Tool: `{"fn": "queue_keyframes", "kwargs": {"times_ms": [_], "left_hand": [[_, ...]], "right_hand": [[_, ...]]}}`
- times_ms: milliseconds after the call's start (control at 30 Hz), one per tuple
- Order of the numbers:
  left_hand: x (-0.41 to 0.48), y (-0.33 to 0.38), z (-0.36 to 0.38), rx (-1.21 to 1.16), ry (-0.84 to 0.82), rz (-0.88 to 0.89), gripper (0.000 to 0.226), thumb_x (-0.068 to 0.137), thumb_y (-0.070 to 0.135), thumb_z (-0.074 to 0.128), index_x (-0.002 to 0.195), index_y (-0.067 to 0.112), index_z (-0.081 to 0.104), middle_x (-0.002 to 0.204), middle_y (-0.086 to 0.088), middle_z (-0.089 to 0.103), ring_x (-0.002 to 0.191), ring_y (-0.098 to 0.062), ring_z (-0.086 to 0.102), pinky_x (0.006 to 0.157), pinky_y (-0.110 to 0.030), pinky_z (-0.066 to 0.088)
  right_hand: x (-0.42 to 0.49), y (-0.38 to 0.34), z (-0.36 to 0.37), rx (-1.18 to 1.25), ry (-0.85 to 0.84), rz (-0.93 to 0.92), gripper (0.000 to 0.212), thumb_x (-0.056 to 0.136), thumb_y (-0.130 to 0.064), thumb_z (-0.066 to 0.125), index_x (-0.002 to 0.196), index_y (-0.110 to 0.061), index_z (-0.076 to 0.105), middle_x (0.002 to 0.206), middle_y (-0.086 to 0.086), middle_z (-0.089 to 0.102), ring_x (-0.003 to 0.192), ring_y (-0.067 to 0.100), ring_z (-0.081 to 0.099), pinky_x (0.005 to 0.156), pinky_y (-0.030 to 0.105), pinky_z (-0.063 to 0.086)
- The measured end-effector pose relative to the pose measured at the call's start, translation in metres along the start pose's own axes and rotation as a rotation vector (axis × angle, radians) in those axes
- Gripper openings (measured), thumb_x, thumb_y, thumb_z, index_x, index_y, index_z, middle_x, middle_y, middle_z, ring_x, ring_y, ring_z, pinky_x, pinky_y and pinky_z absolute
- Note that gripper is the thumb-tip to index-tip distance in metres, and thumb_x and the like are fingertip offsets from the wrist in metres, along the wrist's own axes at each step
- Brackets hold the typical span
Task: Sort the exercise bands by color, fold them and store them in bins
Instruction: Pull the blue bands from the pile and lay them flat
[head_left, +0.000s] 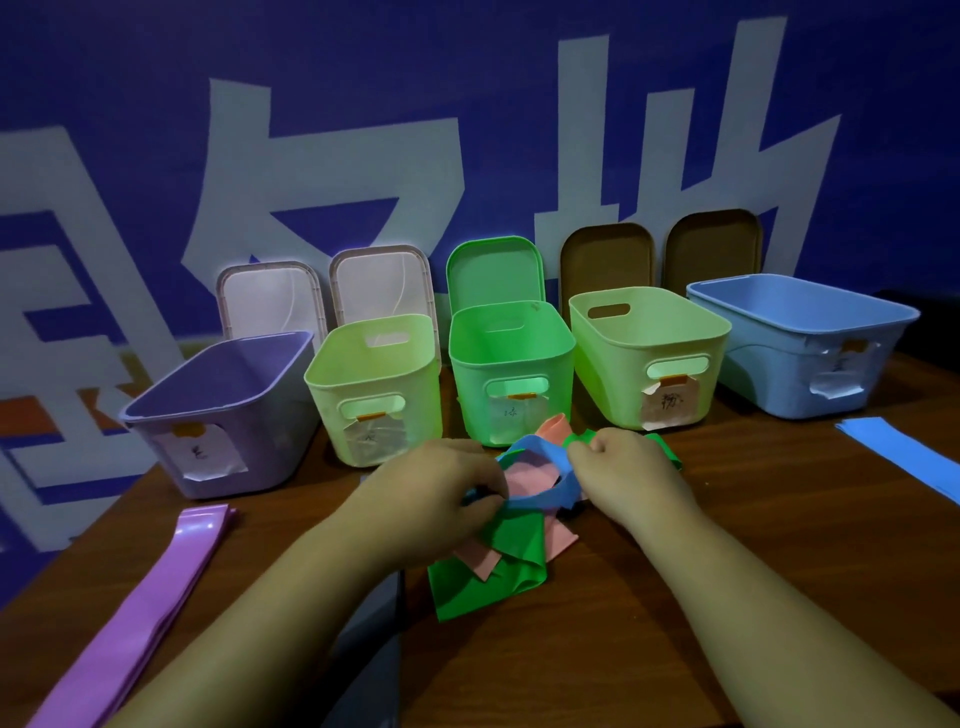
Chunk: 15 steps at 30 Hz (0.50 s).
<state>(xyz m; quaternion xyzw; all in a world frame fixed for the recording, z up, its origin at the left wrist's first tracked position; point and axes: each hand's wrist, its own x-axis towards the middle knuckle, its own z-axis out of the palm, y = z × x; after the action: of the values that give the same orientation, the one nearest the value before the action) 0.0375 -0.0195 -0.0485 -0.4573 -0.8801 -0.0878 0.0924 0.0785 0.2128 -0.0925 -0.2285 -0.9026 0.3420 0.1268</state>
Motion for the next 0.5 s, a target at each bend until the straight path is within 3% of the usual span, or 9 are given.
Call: {"fn": "queue_keyframes", "kwargs": {"times_ms": [167,267,333,400,500], "left_hand": [[0.0,-0.001,-0.008,0.102,0.076,-0.022,0.019,0.101,0.037,0.06,0.119,0.038,0.066,0.102,0.014,0.07,0.099,-0.01,0.059,0.084,-0.034,0.05],[0.002,-0.002,-0.02,-0.226,0.114,-0.112,0.024,0.1,0.028,0.065,0.118,0.043,0.06,0.095,0.014,0.07,0.088,-0.003,0.063,0.081,-0.035,0.054],[0.004,-0.004,-0.03,-0.536,0.148,-0.144,0.024,0.103,0.02,0.064,0.112,0.042,0.063,0.088,0.007,0.069,0.077,-0.008,0.059,0.073,-0.036,0.05],[0.007,-0.001,-0.042,-0.786,0.222,-0.161,0.025,0.106,0.013,0.06,0.11,0.035,0.071,0.088,-0.002,0.064,0.08,-0.015,0.054,0.074,-0.036,0.046],[0.013,0.005,-0.065,-0.997,0.266,-0.17,0.024,0.104,0.006,0.062,0.111,0.023,0.077,0.101,-0.008,0.071,0.093,-0.02,0.063,0.085,-0.034,0.055]], "right_hand": [[-0.001,0.002,0.001,0.147,0.06,-0.039,0.035,0.095,-0.046,0.056,0.076,-0.017,0.061,0.069,0.002,0.07,0.073,0.022,0.068,0.073,0.041,0.058],[0.0,0.002,0.002,0.257,0.028,-0.063,0.041,0.104,-0.051,0.054,0.08,-0.02,0.065,0.072,-0.001,0.073,0.065,0.015,0.074,0.071,0.044,0.064],[0.0,0.001,0.002,0.299,0.011,-0.09,0.043,0.108,-0.051,0.051,0.082,-0.021,0.066,0.077,0.002,0.072,0.067,0.016,0.074,0.067,0.041,0.062],[0.001,0.001,0.002,0.318,0.002,-0.116,0.045,0.11,-0.051,0.048,0.082,-0.02,0.066,0.079,0.004,0.07,0.072,0.019,0.073,0.062,0.035,0.055],[-0.002,0.001,0.0,0.317,-0.015,-0.152,0.044,0.111,-0.048,0.047,0.08,-0.024,0.065,0.077,0.002,0.066,0.072,0.015,0.068,0.056,0.023,0.049]]}}
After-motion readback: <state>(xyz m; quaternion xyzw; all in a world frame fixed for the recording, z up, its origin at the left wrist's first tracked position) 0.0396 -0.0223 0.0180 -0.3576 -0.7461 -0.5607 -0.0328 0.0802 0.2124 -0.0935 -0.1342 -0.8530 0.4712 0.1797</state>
